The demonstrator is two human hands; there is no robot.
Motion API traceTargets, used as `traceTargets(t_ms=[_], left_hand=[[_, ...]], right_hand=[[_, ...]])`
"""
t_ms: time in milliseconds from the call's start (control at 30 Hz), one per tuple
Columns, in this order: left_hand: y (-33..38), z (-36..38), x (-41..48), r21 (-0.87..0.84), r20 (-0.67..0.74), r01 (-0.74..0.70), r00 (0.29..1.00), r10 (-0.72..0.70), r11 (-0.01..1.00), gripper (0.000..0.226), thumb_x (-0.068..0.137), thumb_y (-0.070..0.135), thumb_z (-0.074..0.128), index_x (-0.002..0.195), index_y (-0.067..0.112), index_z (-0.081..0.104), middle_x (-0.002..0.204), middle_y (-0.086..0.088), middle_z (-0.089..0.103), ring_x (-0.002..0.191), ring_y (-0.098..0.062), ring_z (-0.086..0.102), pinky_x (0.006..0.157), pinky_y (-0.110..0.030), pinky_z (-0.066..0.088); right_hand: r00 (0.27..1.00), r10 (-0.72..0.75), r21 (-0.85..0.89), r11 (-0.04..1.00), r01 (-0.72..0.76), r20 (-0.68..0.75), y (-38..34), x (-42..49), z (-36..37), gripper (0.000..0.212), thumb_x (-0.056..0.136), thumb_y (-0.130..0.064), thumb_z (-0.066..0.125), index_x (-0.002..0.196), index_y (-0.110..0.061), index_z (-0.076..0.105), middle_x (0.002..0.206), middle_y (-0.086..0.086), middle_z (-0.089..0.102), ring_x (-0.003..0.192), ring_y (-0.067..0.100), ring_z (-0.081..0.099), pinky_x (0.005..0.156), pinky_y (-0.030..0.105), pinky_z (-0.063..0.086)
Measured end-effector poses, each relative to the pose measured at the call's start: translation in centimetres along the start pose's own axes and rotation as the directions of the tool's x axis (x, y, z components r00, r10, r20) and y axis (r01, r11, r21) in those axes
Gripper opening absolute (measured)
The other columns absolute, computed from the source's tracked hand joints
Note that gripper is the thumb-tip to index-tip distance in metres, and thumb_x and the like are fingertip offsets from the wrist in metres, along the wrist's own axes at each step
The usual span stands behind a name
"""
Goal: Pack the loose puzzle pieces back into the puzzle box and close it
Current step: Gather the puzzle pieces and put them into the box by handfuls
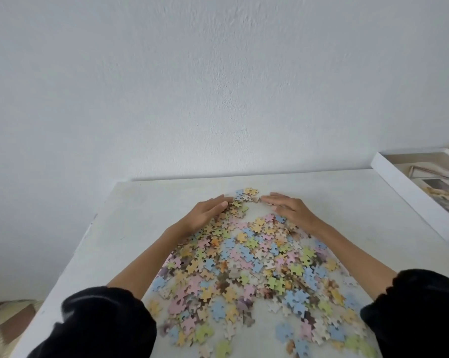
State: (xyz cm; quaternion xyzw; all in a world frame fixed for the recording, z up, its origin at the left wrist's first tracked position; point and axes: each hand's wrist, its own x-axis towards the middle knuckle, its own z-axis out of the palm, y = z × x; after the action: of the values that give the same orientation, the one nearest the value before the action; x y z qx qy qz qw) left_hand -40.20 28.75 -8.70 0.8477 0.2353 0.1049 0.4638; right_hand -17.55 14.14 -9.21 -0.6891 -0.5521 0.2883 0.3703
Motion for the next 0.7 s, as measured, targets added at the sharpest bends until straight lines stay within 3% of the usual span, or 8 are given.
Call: traceTargets(t_ms=[133,233,300,367,500,700], left_hand=[[0.1,0.3,-0.7,0.006,0.066,-0.051,0.997,0.05,0.999,0.048,0.09,0.055,0.034,0.13,0.036,0.049,0.144,0.013,0.041,0.135,-0.003,0.032,0.111,-0.028,0.019],[1.0,-0.6,-0.5,0.058,-0.007,-0.071,0.997,0.072,0.996,0.048,0.092,0.052,0.032,0.13,0.029,0.05,0.138,0.01,0.048,0.126,-0.005,0.042,0.103,-0.025,0.027],[1.3,-1.6,-0.1,0.048,-0.087,-0.057,0.994,0.061,0.997,0.041,0.097,0.041,0.034,0.13,0.023,0.051,0.137,0.005,0.049,0.125,-0.008,0.042,0.099,-0.022,0.028],[1.0,-2.2,0.3,0.057,-0.109,-0.03,0.993,0.036,0.998,0.039,0.098,0.035,0.035,0.129,0.019,0.052,0.138,0.002,0.049,0.126,-0.009,0.042,0.103,-0.024,0.03],[-0.6,-1.9,0.7,0.221,-0.089,0.012,0.996,0.008,0.975,0.04,0.099,0.034,0.034,0.132,0.017,0.05,0.145,-0.002,0.041,0.136,-0.015,0.031,0.116,-0.039,0.02],[-1.0,-1.2,0.1,0.192,-0.074,-0.009,0.997,0.024,0.981,0.041,0.098,0.039,0.033,0.13,0.022,0.052,0.144,0.004,0.042,0.137,-0.009,0.026,0.116,-0.038,0.017]], right_hand=[[0.999,-0.028,0.034,0.999,0.027,0.024,-0.6,-1.4,-0.2,0.032,0.092,-0.005,0.047,0.117,-0.023,0.058,0.133,0.0,0.051,0.125,0.002,0.038,0.106,0.025,0.028],[0.998,-0.015,0.09,0.996,0.02,-0.06,-1.5,-1.0,-1.0,0.026,0.092,-0.008,0.048,0.11,-0.018,0.064,0.122,0.0,0.06,0.096,-0.01,0.056,0.095,0.025,0.042],[0.994,-0.027,0.056,0.998,0.033,-0.107,-1.6,0.1,-1.2,0.028,0.092,-0.01,0.048,0.111,-0.023,0.063,0.123,-0.003,0.06,0.107,0.006,0.058,0.104,0.036,0.038],[0.995,-0.043,-0.048,0.998,0.039,-0.09,-1.7,1.6,-0.9,0.031,0.092,-0.013,0.048,0.118,-0.027,0.059,0.132,-0.003,0.053,0.123,0.016,0.047,0.11,0.041,0.029],[0.998,-0.035,-0.273,0.961,0.045,0.043,-2.3,4.1,0.9,0.042,0.095,-0.022,0.043,0.136,-0.028,0.039,0.149,-0.003,0.031,0.138,0.015,0.022,0.111,0.038,0.019],[0.984,-0.087,-0.411,0.9,0.144,0.154,-1.8,4.9,2.7,0.042,0.097,-0.016,0.036,0.138,-0.025,0.038,0.149,-0.004,0.03,0.141,0.016,0.017,0.114,0.033,0.011]])
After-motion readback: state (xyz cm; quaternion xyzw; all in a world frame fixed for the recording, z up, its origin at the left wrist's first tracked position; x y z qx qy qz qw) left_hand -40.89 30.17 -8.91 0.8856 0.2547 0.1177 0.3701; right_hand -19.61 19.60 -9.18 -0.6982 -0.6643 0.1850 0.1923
